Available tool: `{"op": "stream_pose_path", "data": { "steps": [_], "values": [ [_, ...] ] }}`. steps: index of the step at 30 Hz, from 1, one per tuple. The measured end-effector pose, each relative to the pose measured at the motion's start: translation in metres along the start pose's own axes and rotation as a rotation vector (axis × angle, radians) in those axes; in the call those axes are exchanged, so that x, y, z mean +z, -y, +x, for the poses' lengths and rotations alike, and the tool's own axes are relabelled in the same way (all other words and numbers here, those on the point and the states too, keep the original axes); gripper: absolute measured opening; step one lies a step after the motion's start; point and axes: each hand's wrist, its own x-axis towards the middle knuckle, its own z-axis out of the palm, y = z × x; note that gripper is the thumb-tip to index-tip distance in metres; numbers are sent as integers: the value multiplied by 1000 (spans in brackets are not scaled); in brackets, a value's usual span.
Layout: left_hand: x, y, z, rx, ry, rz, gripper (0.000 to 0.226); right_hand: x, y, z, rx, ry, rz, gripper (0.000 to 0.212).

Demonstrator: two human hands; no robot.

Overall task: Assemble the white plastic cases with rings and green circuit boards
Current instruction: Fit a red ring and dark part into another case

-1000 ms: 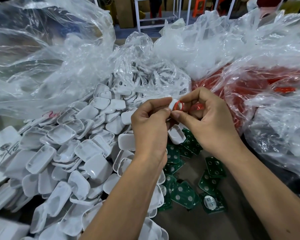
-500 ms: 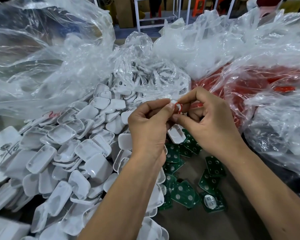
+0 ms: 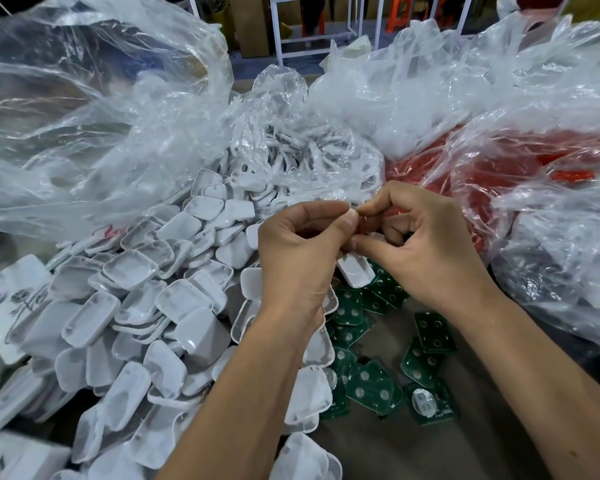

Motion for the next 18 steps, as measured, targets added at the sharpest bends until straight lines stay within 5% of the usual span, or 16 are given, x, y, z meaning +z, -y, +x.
{"op": "stream_pose_path", "data": {
  "steps": [10, 18],
  "values": [
    [1, 0, 6, -97, -7, -114, 6, -7, -5, 3, 88, -26, 131, 13],
    [3, 8, 4, 113, 47, 145, 18, -3, -4, 4, -42, -207, -181, 6]
  ]
}}
